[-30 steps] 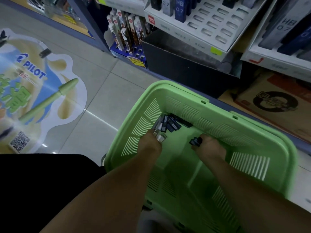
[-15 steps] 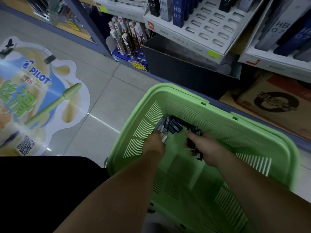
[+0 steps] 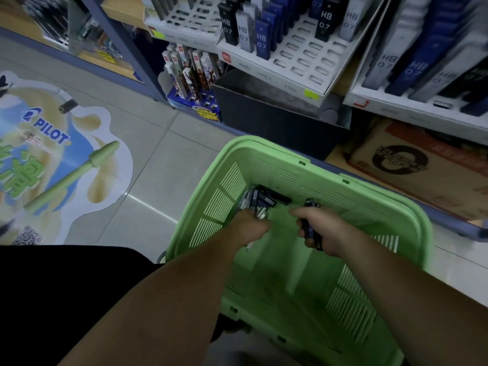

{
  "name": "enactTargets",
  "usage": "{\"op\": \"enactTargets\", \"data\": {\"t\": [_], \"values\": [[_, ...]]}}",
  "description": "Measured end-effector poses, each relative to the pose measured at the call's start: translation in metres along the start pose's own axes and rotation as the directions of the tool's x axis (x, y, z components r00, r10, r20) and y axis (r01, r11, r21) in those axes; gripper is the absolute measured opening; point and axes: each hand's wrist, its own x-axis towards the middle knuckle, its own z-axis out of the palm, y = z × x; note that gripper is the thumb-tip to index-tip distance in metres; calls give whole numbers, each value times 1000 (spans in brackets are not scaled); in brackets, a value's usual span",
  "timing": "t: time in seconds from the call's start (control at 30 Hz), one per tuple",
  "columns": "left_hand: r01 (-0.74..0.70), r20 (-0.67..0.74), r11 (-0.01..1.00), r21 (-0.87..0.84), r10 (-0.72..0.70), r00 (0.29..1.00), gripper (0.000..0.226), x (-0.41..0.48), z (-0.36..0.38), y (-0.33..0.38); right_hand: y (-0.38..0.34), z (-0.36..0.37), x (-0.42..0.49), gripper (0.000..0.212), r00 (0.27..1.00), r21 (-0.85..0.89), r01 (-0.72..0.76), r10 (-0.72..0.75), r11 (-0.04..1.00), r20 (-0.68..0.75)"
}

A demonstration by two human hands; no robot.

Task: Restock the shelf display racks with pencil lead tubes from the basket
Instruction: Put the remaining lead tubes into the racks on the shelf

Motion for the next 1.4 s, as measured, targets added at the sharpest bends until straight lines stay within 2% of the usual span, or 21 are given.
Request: {"op": "enactTargets", "data": {"t": [0.13, 0.23, 0.3, 0.37, 0.43, 0.57, 0.67, 0.73, 0.83, 0.93, 1.0, 1.2, 1.33, 1.4], "values": [[-25, 96, 997, -71, 32, 995, 46, -25, -18, 18, -12, -4, -27, 29, 1000, -119, 24, -22, 993, 12], [-80, 180, 978, -193, 115, 977, 26, -59, -35, 41, -32, -3, -59, 30, 996, -149, 46, -35, 988, 78], [-107, 246, 953, -284, 180, 952, 23, -90, -49, 62, -48, -2, -84, 26, 990, -123, 84, -70, 989, 121], [-126, 309, 944, -306, 223, 925, 28, -116, -63, 78, -66, 0, -111, 24, 983, -127, 149, -133, 981, 125], [-146, 345, 954, -263, 234, 909, 42, -137, -77, 90, -83, 0, -140, 19, 971, -98, 223, -212, 970, 108], [-299, 264, 949, -100, 315, 912, 47, -172, -102, 110, -113, 0, -198, 10, 914, -136, 405, -399, 904, 66], [-430, 249, 899, 87, 398, 883, 35, -203, -121, 129, -129, 5, -232, 19, 840, -170, 542, -535, 823, 91], [-450, 248, 879, 159, 406, 880, 41, -222, -133, 140, -141, 10, -251, 24, 810, -175, 586, -576, 791, 108], [-451, 217, 877, 163, 414, 884, 58, -237, -152, 148, -156, 20, -270, 35, 785, -177, 620, -607, 765, 124], [-447, 178, 876, 181, 417, 891, 64, -238, -170, 151, -165, 33, -277, 25, 724, -217, 689, -664, 691, 185], [-466, 177, 868, 171, 438, 881, 67, -237, -183, 156, -173, 43, -276, 19, 693, -236, 719, -703, 654, 161], [-551, 201, 822, 148, 520, 830, 31, -220, -238, 157, -209, 64, -259, 20, 647, -226, 742, -763, 631, -4], [-585, 201, 802, 121, 557, 806, 17, -206, -263, 150, -233, 75, -249, 21, 636, -236, 738, -768, 632, -69], [-590, 195, 801, 98, 566, 801, 18, -199, -272, 152, -246, 85, -242, 22, 618, -265, 735, -777, 625, -118]]}}
